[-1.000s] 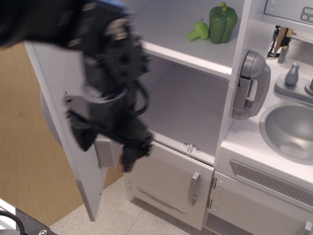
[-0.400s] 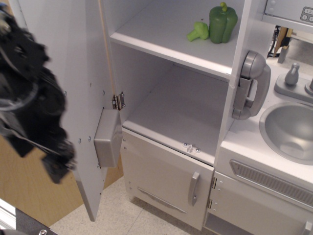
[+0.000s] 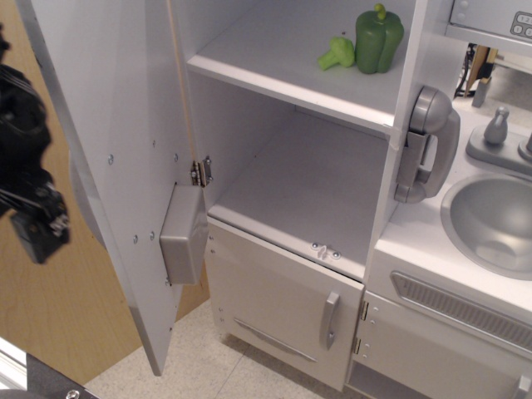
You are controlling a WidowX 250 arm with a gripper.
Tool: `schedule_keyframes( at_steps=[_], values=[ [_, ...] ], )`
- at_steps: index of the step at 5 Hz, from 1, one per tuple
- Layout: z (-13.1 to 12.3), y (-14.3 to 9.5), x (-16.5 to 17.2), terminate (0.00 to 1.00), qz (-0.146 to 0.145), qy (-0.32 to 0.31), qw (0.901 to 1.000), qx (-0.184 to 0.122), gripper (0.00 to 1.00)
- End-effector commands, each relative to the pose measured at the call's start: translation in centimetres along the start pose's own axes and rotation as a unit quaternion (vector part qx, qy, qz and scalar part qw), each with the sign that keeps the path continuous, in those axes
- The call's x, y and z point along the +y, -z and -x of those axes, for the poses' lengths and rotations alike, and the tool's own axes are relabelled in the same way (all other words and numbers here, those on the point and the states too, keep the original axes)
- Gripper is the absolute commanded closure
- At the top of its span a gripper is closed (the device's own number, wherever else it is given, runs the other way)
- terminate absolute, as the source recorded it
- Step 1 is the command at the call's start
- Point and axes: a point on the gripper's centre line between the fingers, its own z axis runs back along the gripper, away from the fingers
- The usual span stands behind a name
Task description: Close fridge
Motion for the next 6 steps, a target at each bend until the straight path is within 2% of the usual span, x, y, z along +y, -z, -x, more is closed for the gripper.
schedule_keyframes(
  at_steps=[1, 3, 4, 6],
  values=[
    [-2.9, -1.0, 5.1, 0.00, -0.009, -0.018, 0.9998, -0.004, 0.00],
    [-6.1, -0.4, 4.0, 0.00, 0.001, -0.039, 0.9991, -0.014, 0.00],
    [-7.4, -0.6, 2.3, 0.00, 0.014, -0.045, 0.9988, -0.009, 0.00],
    [-10.3, -0.5, -1.9, 0.00, 0.019, -0.069, 0.9974, -0.010, 0.00]
  ],
)
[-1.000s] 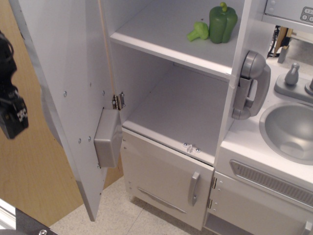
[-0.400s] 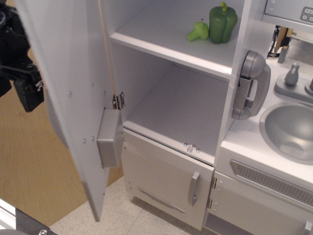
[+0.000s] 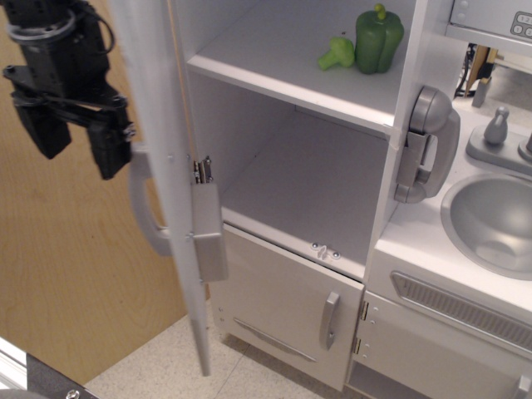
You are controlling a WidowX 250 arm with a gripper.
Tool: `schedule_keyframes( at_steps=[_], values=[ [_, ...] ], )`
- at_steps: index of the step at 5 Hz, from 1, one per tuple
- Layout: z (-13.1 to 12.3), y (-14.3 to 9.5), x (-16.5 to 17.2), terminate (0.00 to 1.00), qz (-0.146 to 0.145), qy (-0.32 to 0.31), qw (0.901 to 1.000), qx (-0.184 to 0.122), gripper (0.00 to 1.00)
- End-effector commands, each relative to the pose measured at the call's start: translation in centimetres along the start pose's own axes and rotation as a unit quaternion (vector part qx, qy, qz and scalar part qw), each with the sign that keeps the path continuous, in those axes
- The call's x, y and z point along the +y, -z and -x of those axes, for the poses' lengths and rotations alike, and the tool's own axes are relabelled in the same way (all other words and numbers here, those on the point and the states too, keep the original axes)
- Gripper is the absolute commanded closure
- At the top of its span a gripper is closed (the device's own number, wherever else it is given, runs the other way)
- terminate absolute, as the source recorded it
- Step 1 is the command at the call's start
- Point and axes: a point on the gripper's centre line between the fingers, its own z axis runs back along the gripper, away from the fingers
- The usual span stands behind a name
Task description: Close fridge
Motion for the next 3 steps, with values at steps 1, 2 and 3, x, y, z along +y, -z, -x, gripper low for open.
schedule_keyframes(
  at_steps=[1, 2, 3],
  values=[
    [-4.0, -0.7, -3.2, 0.00, 0.002, -0.032, 0.9993, -0.017, 0.00],
    [-5.7, -0.4, -4.4, 0.00, 0.004, -0.047, 0.9988, -0.011, 0.00],
    [-7.3, -0.6, -5.4, 0.00, 0.016, -0.060, 0.9980, -0.014, 0.00]
  ],
)
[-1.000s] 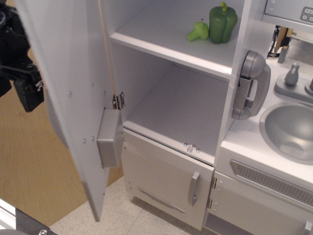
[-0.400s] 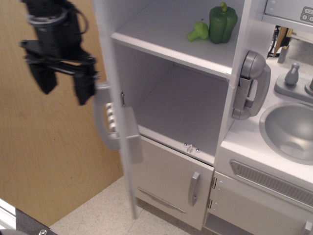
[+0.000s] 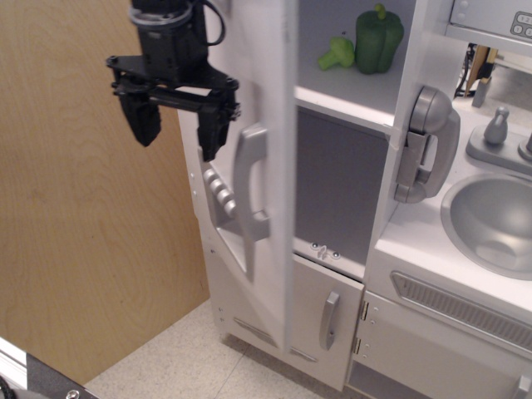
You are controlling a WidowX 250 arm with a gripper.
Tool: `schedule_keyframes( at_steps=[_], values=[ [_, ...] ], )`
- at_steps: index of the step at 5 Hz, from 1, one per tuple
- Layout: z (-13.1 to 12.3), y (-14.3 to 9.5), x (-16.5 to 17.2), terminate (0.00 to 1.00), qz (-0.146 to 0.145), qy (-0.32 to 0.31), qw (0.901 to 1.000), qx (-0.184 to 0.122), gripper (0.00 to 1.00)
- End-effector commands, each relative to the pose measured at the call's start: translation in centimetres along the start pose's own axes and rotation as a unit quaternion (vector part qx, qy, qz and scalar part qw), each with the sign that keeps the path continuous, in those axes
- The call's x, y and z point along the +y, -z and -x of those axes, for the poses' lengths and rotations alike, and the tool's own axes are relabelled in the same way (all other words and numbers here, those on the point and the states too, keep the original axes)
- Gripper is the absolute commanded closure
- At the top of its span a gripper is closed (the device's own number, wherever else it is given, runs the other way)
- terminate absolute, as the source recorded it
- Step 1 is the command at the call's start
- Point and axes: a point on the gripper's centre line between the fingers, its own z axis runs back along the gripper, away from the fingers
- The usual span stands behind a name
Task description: Close fridge
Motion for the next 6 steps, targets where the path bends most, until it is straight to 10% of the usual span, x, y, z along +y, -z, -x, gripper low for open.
schedule_keyframes(
  at_steps=[1, 6],
  values=[
    [-3.6, -1.5, -1.6, 0.00, 0.015, -0.025, 0.9993, -0.023, 0.00],
    [-7.4, -2.3, -3.6, 0.00, 0.023, -0.056, 0.9973, -0.040, 0.00]
  ],
)
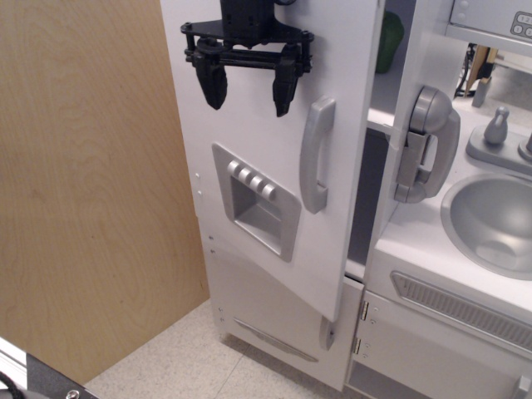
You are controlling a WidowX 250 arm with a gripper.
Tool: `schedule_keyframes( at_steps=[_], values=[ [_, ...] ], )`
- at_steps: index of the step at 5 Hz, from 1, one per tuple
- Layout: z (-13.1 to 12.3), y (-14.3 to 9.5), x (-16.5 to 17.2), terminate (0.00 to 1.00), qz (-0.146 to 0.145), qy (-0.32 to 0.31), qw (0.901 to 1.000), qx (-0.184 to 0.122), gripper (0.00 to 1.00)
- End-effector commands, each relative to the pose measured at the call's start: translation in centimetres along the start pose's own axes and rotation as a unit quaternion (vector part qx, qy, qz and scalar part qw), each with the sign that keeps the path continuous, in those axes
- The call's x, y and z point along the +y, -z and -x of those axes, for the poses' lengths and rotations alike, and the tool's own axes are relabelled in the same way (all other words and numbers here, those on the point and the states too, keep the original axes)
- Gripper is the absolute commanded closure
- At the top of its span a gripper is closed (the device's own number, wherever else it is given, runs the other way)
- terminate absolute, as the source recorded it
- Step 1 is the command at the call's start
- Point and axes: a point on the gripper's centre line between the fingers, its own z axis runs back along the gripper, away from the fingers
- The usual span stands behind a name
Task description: Close fridge
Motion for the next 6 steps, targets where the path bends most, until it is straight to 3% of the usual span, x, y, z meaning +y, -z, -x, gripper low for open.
schedule_keyframes(
  at_steps=[1, 6],
  values=[
    [-2.5, -2.0, -0.3, 0.00, 0.008, -0.009, 0.9991, -0.041, 0.00],
    [-4.8, -2.1, -0.7, 0.00, 0.008, -0.034, 0.9982, -0.048, 0.00]
  ],
)
